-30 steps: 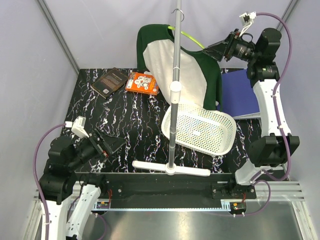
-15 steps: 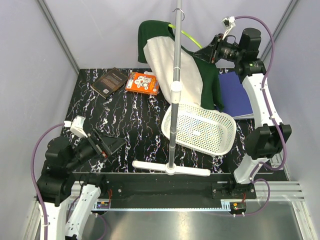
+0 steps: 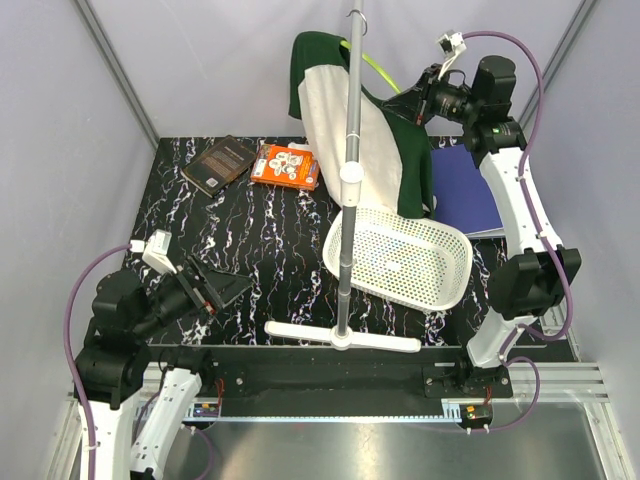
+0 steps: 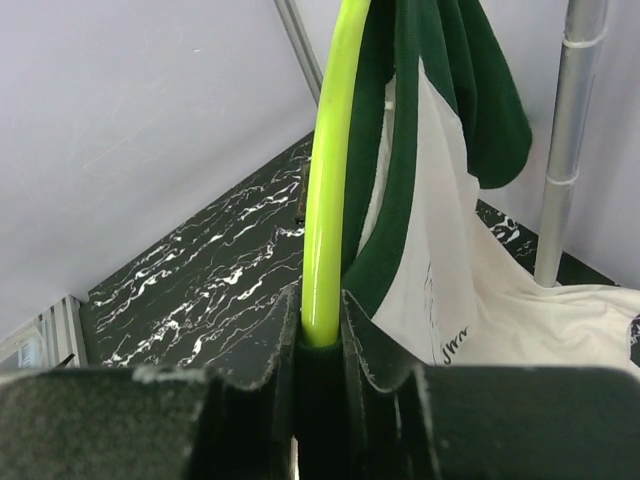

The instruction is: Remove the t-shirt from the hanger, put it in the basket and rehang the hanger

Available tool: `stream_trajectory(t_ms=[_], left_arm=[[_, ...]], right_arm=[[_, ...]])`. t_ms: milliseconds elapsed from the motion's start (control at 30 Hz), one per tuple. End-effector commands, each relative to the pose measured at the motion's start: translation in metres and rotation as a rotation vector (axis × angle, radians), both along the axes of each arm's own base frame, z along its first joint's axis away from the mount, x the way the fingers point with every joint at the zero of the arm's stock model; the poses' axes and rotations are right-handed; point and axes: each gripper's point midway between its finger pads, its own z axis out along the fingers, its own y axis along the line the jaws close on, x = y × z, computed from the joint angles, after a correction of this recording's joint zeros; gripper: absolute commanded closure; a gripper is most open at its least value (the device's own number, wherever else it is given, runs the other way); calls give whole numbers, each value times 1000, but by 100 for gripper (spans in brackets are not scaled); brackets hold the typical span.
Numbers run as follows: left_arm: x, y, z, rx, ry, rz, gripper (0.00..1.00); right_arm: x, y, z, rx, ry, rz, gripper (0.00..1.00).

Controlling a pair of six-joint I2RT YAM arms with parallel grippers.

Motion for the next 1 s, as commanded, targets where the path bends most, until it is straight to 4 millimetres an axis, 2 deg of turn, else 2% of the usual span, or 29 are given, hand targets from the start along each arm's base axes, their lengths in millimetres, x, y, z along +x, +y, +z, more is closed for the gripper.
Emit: stream_trajectory(t_ms=[0, 100, 133, 167, 233, 300, 500, 667, 867, 900, 967], left_arm=[[-2, -4, 20, -14, -80, -37, 3], [-3, -4, 22, -15, -88, -32, 3], [-3, -3, 23, -14, -91, -29, 3], [-3, -3, 23, -12, -93, -26, 3], [-3, -2, 23, -11, -95, -25, 4], [-2, -2, 22, -8, -93, -25, 4], [0, -3, 22, -5, -84, -28, 4], [0, -2, 20, -3, -86, -26, 4], [-1, -3, 23, -4, -93, -34, 4], [-1, -3, 23, -3, -94, -34, 4], [-1, -3, 24, -3, -92, -34, 4]], right_arm=[[-20, 3, 55, 57, -185, 24, 100], [-26, 5, 71, 105, -237, 39, 100], [-28, 6, 71, 130, -214, 45, 100], [-31, 6, 82, 154, -257, 47, 100], [-32, 6, 88, 230, -206, 37, 100], [-43, 9, 102, 265, -252, 92, 100], [-50, 13, 122, 408, -138, 155, 100], [-49, 16, 122, 460, -1, 188, 100], [-62, 16, 124, 608, 204, 240, 100], [-61, 16, 117, 641, 276, 239, 100], [-66, 13, 120, 687, 286, 247, 100]])
